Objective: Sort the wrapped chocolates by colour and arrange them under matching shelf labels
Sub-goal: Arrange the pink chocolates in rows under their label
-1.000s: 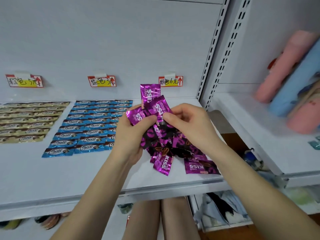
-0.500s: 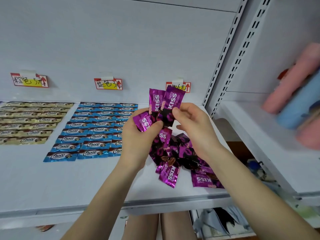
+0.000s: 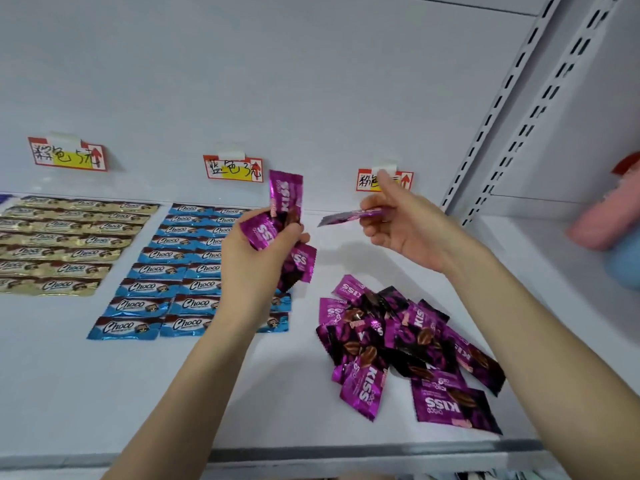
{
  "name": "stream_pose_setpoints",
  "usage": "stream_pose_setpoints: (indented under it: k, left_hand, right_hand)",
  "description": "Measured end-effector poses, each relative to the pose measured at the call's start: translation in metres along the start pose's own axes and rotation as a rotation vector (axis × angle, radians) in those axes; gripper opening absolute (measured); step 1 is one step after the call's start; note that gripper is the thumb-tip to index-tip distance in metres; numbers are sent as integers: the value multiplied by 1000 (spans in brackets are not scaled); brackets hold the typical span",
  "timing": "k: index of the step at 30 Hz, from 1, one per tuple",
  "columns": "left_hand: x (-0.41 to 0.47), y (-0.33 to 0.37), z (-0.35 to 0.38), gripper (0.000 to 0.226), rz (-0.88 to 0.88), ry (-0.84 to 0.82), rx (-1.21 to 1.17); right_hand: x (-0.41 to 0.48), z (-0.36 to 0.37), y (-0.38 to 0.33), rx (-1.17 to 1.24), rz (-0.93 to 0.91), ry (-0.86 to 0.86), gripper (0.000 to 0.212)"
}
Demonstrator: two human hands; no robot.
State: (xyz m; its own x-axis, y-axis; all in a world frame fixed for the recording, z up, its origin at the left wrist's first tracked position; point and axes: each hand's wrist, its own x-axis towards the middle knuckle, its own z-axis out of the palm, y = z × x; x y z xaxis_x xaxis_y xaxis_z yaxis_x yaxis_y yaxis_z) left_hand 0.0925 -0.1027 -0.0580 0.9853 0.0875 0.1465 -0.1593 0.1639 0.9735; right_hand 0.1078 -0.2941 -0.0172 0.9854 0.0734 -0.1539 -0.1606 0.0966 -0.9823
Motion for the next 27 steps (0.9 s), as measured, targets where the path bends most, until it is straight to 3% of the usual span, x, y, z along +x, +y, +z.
stream_pose_setpoints:
  k: [3,7,10,12,14,17,21,27]
  left_hand:
    - [15,0,-6,15,-103,68,-121]
    - [19,-5,-9,23,-162,111,-205]
    - [17,-9,-10,16,-206,124,-202]
    - [17,-9,-12,19,-227,135,-202]
    - [17,-8,-13,26,-250,149,-202]
    - [18,-8,-15,27,-290,157,-225]
    - [17,-8,-16,32,-362,154,-242]
    - [17,-10,-14,28,-401,131,-222]
  right_hand:
    - [32,-11,14,-482,-77,58,8]
    - [67,-21,38,-1002,-131,20,9]
    - [75,-27,51,-1296,-209,102,29]
    - [72,-25,59,-1343,-315,185,34]
    - [68,-20,69,-1368,-360,141,34]
    - [73,-18,85,-1478,-298,9,43]
    - [90,-16,86,-1418,-247,21,49]
    - [105,-11,85,-1510,-264,17,47]
